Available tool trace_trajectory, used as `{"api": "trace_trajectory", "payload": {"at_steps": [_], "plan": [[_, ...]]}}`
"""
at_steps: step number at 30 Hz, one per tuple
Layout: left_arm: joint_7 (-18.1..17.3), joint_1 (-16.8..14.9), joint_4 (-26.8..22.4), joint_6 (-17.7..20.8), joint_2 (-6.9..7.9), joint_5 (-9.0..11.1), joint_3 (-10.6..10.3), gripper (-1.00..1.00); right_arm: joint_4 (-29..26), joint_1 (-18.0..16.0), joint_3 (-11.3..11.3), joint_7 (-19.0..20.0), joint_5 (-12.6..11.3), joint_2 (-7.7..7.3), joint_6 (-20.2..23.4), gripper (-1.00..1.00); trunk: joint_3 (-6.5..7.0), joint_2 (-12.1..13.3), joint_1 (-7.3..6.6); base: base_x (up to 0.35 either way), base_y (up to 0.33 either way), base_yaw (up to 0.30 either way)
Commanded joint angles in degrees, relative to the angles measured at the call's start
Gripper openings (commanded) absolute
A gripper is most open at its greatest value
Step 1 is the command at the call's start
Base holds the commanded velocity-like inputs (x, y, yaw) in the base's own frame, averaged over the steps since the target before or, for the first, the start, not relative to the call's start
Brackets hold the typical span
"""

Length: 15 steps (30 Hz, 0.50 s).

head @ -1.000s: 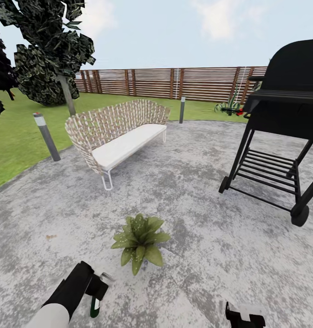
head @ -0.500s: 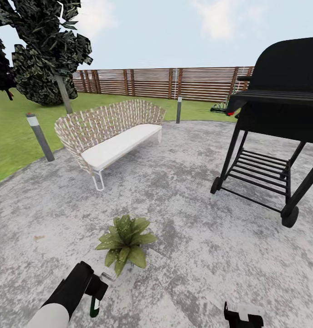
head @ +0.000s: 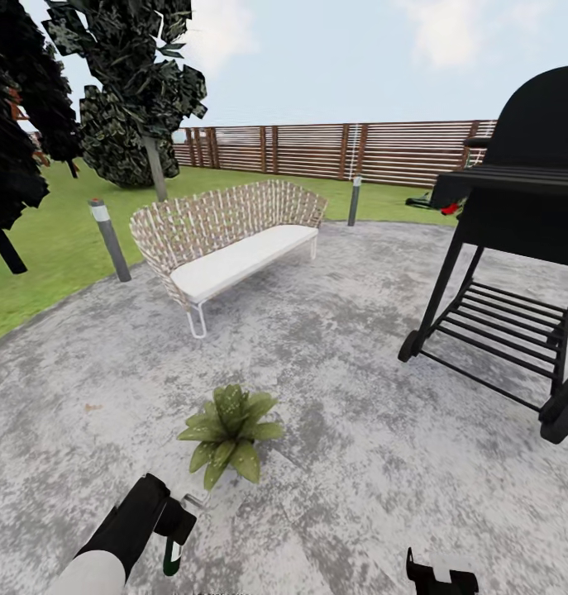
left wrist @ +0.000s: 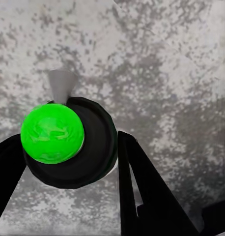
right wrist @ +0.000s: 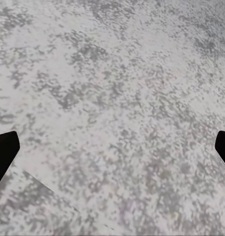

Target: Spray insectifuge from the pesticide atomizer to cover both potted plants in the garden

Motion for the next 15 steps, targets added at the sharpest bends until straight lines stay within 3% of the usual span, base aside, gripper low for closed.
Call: {"api": "trace_trajectory", "payload": {"at_steps": [1,8,15], "plan": [[-0.55,-0.05,-0.08,0.13,-0.10,-0.60,0.42,-1.00,0.07,-0.03,-0.40,-0.17,0.60,0.01,-0.15,1.00,-0.05,-0.02,-0.01,0.000,-0.272,0.277],[-0.55,-0.05,-0.07,0.13,-0.19,-0.60,0.33,-1.00,0.11,-0.03,-0.37,-0.17,0.60,0.01,-0.15,1.00,-0.05,-0.02,-0.01,0.051,-0.272,0.277],[-0.55,-0.05,-0.07,0.13,-0.27,-0.46,0.24,-1.00,0.11,-0.03,-0.38,-0.17,0.60,0.01,-0.15,1.00,-0.05,-0.02,-0.01,0.141,-0.272,0.277]]}}
